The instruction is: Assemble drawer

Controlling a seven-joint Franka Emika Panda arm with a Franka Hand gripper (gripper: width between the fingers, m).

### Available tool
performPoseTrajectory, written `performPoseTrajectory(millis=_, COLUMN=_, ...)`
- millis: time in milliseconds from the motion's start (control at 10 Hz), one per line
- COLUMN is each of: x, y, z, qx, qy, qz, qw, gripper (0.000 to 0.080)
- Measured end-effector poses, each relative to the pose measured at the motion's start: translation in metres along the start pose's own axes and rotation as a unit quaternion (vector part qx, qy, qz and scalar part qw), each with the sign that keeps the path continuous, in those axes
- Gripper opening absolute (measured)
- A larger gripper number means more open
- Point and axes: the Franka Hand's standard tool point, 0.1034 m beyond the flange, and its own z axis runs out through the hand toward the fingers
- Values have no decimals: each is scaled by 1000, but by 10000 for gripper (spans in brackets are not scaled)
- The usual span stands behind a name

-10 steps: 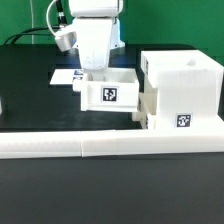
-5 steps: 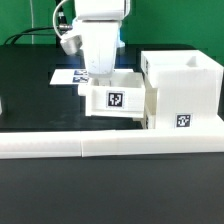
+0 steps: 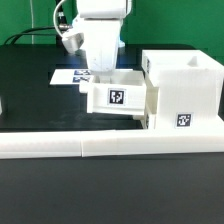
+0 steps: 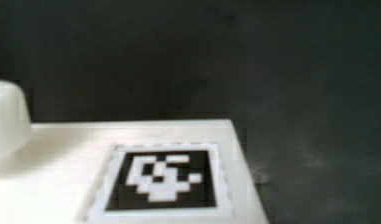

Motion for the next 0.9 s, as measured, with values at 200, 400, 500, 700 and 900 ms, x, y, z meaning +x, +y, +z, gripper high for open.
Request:
performPoseTrajectory(millis=200, x=-1, y=-1, z=1, qx=0, qy=0, qz=1, qw=1000, gripper=42)
performPoseTrajectory(millis=400, x=-2, y=-2, z=2, qx=8, qy=-2, qz=2, qw=1000, gripper=42)
performPoseTrajectory(millis=500, x=-2, y=-2, z=2, qx=9, qy=-2, qz=2, qw=1000, gripper=42)
performPoseTrajectory(millis=700, x=-1, y=-3, z=2, qx=10, qy=-2, qz=1, qw=1000, gripper=42)
performPoseTrajectory(millis=900, x=-1, y=-3, z=3, qx=10, qy=-2, qz=1, qw=1000, gripper=42)
